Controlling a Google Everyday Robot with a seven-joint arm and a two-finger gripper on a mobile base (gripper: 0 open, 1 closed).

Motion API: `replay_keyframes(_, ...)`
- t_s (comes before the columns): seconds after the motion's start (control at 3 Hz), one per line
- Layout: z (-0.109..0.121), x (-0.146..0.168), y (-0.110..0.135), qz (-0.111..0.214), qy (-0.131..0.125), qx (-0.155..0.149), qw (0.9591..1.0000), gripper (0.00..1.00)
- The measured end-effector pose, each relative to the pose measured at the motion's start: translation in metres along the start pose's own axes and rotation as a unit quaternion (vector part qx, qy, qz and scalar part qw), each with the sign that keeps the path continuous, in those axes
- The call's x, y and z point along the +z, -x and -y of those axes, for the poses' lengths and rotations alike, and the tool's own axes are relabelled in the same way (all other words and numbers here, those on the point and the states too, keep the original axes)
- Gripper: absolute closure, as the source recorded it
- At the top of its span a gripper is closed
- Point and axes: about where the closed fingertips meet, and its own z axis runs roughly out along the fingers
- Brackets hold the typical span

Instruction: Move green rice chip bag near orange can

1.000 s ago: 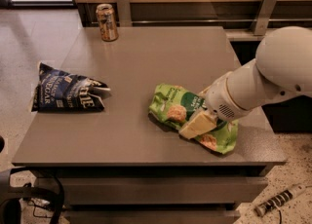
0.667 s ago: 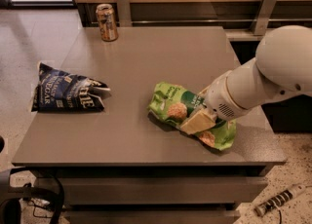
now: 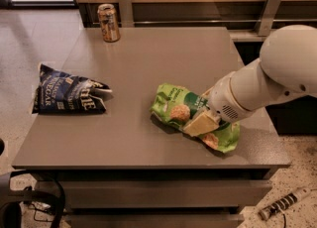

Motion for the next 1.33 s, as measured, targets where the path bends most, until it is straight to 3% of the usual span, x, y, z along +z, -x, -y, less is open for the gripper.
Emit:
replay_keyframes(0.33, 0.022, -0.013, 0.012, -0.012, -0.014, -0.001, 0.9998, 1.0)
replay_keyframes(0.67, 0.063, -0.033, 0.039, -0.026, -0.041, -0.023, 0.9986, 1.0)
replay_keyframes(1.0, 0.117, -0.048, 0.073, -0.031, -0.082, -0.04, 0.9954, 1.0)
replay_keyframes(1.33, 0.174, -0.051, 0.117, -0.015, -0.124, -0.051, 0.9908, 1.0)
